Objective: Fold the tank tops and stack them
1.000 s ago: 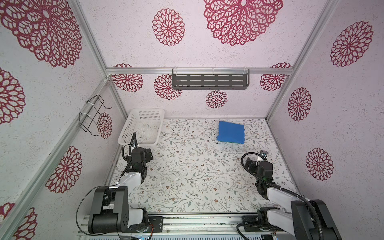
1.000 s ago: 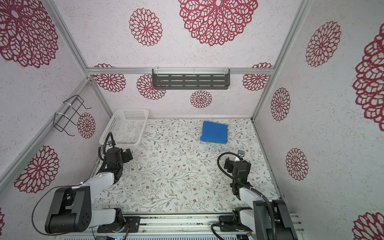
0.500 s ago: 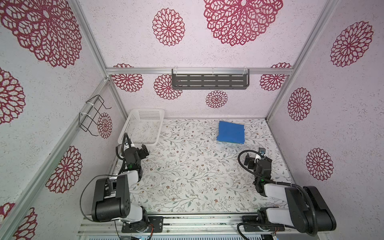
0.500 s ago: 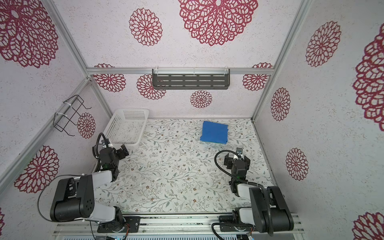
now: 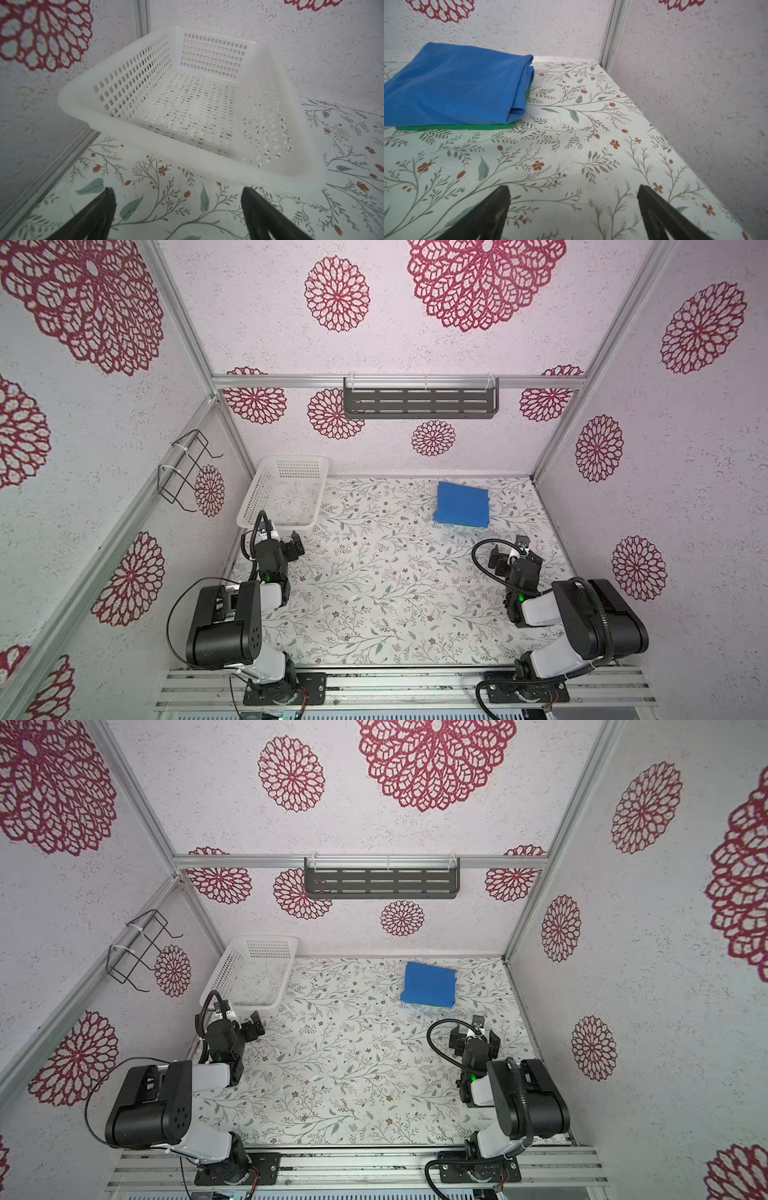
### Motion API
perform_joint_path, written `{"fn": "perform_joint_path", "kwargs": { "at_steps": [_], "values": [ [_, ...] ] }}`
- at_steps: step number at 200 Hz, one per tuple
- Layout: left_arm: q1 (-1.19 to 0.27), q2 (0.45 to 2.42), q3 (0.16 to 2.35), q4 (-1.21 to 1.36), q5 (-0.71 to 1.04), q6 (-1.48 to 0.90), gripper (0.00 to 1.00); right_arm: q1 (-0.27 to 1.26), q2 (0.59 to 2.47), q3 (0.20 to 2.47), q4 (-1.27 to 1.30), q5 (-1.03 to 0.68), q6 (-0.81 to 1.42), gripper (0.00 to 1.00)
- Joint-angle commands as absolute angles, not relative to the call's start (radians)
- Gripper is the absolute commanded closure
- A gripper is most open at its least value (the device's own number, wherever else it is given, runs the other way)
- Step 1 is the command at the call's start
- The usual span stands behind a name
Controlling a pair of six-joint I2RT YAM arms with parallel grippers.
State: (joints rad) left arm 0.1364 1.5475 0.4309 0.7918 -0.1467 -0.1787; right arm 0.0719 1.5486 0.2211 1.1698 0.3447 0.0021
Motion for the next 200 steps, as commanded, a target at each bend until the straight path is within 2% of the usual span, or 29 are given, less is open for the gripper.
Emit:
{"fn": "perform_joint_path", "kwargs": {
  "at_steps": [1, 200],
  "values": [
    [0.131, 1.546, 0.433, 0.837, -0.162, -0.147, 0.03, 0.063, 1.544, 0.247, 1.229, 0.337, 0.017, 0.01],
    [0.128, 1.554, 0.436, 0.851, -0.169, -0.137, 0.03, 0.055, 1.54, 0.254, 1.203, 0.327, 0.026, 0.01]
  ]
}}
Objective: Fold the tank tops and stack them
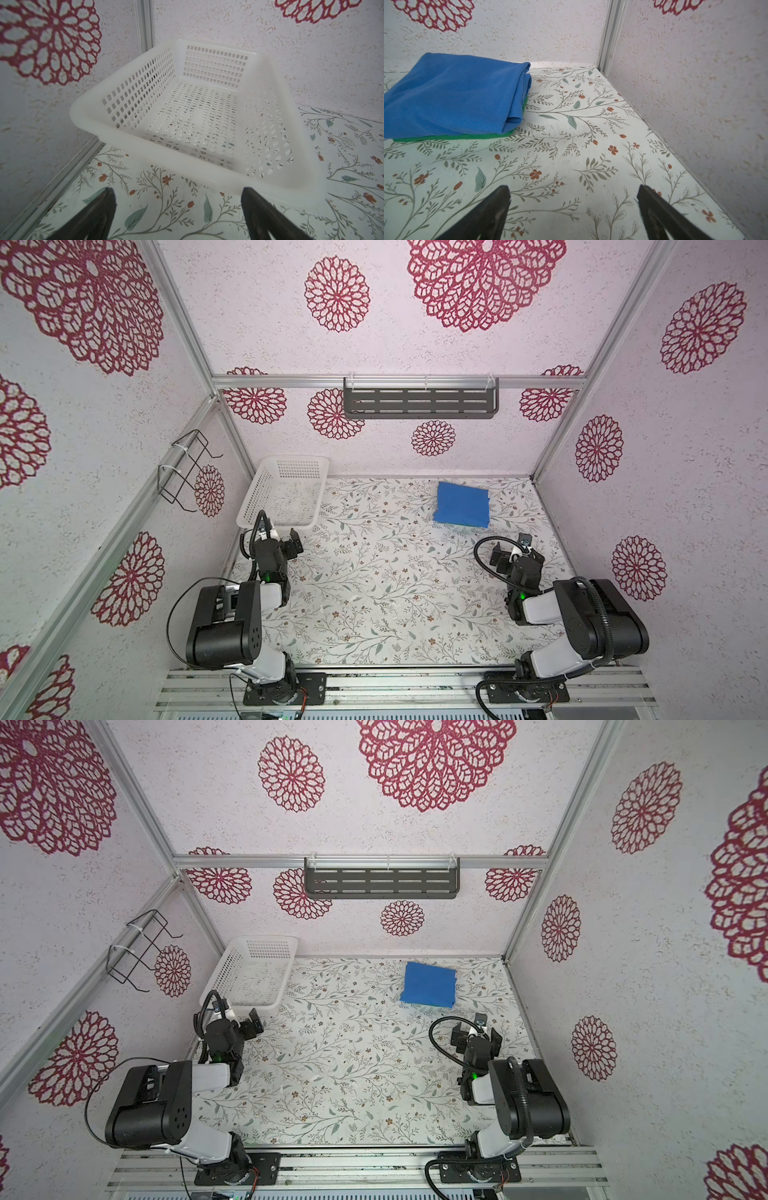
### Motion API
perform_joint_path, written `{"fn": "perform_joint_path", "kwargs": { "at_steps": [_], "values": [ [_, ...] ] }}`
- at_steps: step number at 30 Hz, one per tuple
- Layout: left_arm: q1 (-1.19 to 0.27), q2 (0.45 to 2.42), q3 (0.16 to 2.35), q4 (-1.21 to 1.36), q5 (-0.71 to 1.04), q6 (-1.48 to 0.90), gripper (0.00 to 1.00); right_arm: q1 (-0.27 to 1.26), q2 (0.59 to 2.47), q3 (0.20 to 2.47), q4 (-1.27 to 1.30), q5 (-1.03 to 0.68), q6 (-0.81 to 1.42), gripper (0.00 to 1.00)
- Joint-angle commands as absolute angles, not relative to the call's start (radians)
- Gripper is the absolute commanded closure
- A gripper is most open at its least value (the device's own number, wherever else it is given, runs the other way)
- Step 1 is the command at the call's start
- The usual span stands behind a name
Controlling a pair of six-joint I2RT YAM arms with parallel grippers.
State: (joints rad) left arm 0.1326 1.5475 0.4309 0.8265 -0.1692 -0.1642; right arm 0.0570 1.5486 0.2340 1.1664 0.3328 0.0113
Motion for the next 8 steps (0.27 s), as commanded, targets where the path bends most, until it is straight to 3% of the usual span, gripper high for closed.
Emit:
{"fn": "perform_joint_path", "kwargs": {
  "at_steps": [1, 8],
  "values": [
    [0.127, 1.554, 0.436, 0.851, -0.17, -0.137, 0.03, 0.054, 1.54, 0.255, 1.203, 0.327, 0.026, 0.01],
    [0.126, 1.552, 0.434, 0.851, -0.17, -0.137, 0.03, 0.055, 1.536, 0.25, 1.21, 0.328, 0.025, 0.01]
  ]
}}
